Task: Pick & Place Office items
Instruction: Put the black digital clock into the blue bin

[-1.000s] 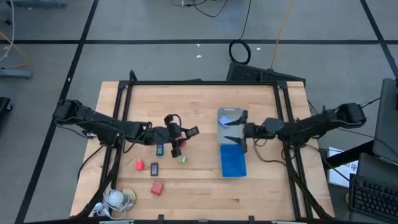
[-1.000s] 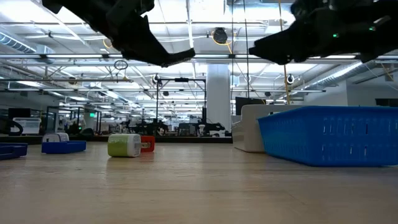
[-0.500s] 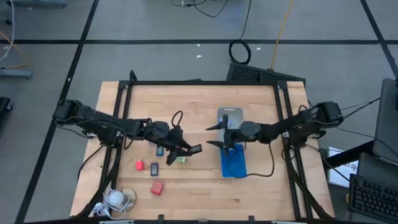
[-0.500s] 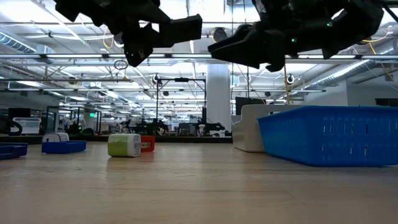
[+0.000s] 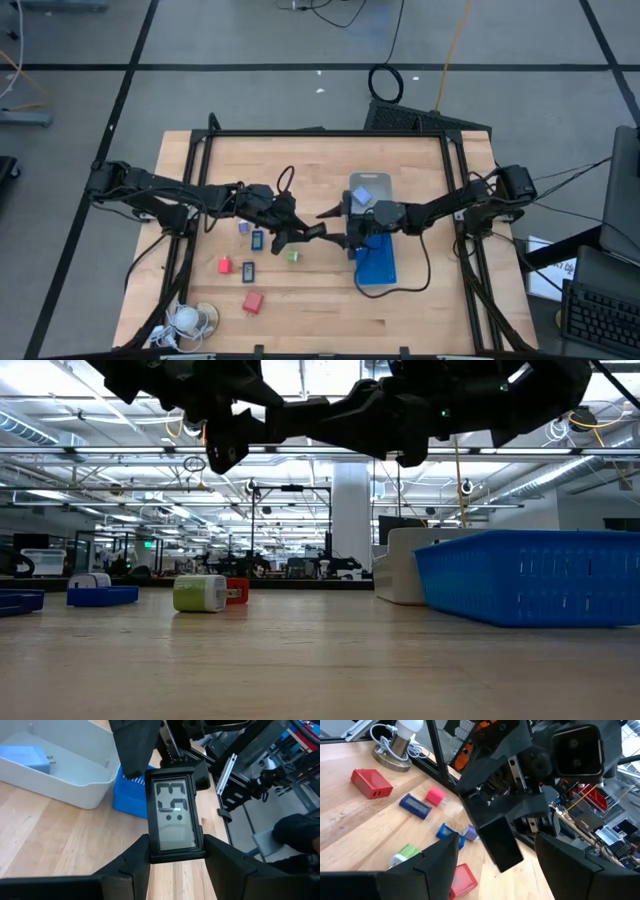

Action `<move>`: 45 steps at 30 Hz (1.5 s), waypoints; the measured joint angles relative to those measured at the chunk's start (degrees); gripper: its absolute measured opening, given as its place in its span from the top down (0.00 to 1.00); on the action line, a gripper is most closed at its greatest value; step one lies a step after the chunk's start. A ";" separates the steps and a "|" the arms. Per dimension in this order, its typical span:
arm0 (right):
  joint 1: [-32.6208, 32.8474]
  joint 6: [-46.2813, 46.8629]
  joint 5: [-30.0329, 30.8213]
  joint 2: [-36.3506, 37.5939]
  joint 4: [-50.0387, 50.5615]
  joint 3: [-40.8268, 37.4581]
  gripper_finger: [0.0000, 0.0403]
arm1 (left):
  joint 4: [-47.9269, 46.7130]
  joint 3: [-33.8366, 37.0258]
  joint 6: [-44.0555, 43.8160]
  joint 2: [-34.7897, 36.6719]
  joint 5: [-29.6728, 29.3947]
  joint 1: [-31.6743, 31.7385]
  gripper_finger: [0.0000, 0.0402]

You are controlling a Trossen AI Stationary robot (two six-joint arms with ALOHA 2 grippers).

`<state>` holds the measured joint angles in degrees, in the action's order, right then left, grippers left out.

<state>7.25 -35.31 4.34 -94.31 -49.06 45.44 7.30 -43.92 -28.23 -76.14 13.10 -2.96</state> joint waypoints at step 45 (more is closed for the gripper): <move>1.29 1.84 -3.04 0.13 -0.46 0.02 0.83 | -2.29 0.02 4.62 8.02 0.38 1.20 0.45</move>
<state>8.54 -33.47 1.30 -94.17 -49.52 45.45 5.02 -43.90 -23.60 -68.12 13.48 -1.76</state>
